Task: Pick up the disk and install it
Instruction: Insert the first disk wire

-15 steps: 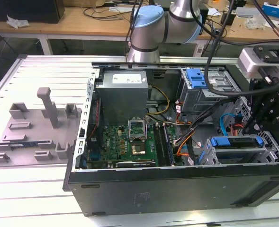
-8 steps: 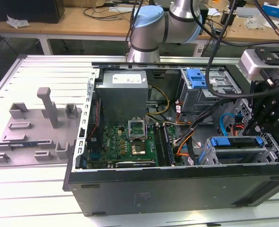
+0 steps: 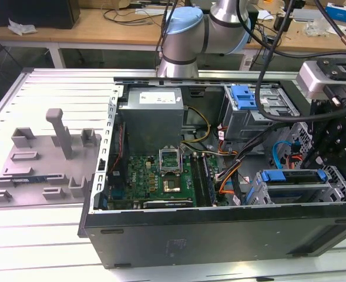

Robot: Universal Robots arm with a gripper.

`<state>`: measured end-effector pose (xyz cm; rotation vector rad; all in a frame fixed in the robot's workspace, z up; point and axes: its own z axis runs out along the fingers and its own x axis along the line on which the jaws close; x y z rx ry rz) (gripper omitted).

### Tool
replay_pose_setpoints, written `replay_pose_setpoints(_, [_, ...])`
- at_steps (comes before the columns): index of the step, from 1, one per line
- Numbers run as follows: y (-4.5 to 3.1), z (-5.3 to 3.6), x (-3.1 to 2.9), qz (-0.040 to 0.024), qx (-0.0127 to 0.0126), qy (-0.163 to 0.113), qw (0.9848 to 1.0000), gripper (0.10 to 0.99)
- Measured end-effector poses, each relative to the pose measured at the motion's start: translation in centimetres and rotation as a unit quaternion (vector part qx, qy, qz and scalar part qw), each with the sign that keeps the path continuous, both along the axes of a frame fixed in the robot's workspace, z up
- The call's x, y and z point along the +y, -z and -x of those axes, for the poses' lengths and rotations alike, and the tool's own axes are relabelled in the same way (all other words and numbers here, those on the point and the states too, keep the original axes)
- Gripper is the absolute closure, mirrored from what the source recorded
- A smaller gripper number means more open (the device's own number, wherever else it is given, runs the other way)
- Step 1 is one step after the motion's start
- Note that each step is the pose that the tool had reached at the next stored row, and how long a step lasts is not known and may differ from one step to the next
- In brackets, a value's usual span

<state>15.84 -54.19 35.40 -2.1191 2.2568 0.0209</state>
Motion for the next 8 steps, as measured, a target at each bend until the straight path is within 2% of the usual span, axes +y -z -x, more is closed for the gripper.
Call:
replay_pose_setpoints(5, [0.07,-0.15,0.11,0.0026,0.0,0.004,1.0,0.922])
replay_pose_setpoints(8, [0.06,-0.27,0.85,0.012,0.0001,0.007,0.9999,0.922])
